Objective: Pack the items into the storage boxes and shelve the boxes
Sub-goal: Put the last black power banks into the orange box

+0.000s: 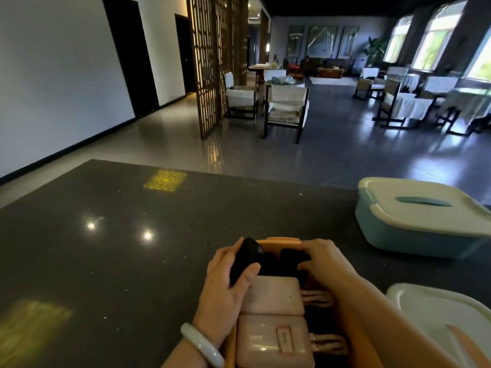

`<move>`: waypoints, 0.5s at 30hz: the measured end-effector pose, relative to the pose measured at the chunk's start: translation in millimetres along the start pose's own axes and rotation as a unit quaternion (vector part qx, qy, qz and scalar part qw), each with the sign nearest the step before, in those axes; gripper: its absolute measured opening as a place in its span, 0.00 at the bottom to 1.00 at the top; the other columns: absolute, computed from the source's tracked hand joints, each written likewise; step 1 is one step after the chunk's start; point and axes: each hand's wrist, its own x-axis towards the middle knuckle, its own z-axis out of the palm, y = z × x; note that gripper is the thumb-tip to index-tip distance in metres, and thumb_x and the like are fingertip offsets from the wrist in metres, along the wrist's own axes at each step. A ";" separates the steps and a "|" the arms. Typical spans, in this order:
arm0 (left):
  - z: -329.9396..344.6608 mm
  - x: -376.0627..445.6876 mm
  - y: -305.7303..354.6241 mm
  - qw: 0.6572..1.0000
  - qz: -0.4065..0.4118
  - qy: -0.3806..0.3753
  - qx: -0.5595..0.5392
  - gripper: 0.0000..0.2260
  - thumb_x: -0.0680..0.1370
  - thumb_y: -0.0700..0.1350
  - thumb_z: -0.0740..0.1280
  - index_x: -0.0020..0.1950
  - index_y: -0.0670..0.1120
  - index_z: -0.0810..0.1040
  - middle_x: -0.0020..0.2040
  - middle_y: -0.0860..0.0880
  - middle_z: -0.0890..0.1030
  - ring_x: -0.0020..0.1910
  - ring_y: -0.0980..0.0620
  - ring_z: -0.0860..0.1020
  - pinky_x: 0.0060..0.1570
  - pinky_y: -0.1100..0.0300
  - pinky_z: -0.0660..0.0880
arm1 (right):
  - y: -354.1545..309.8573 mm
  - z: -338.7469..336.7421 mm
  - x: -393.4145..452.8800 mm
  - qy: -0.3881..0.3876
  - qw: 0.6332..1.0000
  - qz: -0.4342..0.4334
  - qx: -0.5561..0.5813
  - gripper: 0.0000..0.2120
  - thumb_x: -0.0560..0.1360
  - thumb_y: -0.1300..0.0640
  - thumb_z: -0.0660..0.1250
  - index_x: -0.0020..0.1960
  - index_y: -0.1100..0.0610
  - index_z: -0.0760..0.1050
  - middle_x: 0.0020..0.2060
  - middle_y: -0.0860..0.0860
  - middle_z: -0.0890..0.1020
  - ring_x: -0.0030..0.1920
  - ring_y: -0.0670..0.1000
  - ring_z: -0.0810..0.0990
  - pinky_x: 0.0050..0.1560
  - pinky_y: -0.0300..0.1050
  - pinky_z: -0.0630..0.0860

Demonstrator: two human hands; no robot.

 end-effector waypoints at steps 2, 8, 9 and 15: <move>-0.3 0.9 -1.9 1.000 0.000 -0.001 0.000 0.27 0.71 0.69 0.59 0.68 0.64 0.65 0.60 0.63 0.70 0.62 0.64 0.69 0.61 0.63 0.69 | 1.0 11.4 -0.8 0.014 1.000 0.019 0.008 0.15 0.72 0.56 0.71 0.57 0.42 0.76 0.47 0.41 0.80 0.44 0.41 0.80 0.42 0.35 0.76; -3.4 8.8 -10.5 1.000 0.001 -0.030 0.010 0.32 0.71 0.70 0.59 0.72 0.60 0.64 0.61 0.64 0.68 0.63 0.62 0.69 0.63 0.57 0.70 | 7.0 27.2 -0.3 0.043 0.997 0.068 0.021 0.10 0.73 0.53 0.71 0.52 0.43 0.74 0.45 0.40 0.77 0.44 0.40 0.76 0.43 0.34 0.71; -3.8 10.0 -11.6 0.999 0.000 -0.035 0.012 0.32 0.71 0.70 0.59 0.73 0.60 0.64 0.61 0.64 0.68 0.63 0.61 0.69 0.63 0.56 0.70 | 7.0 27.6 -1.0 0.051 0.996 0.068 0.029 0.09 0.73 0.53 0.71 0.50 0.44 0.75 0.44 0.41 0.78 0.43 0.41 0.77 0.41 0.33 0.71; -3.8 14.1 -16.1 0.998 0.012 -0.057 0.030 0.30 0.71 0.70 0.58 0.72 0.63 0.62 0.57 0.73 0.64 0.62 0.67 0.64 0.54 0.71 0.66 | 9.1 36.0 -7.8 0.105 0.991 0.070 0.040 0.07 0.74 0.55 0.66 0.49 0.55 0.81 0.38 0.50 0.85 0.38 0.49 0.84 0.34 0.37 0.77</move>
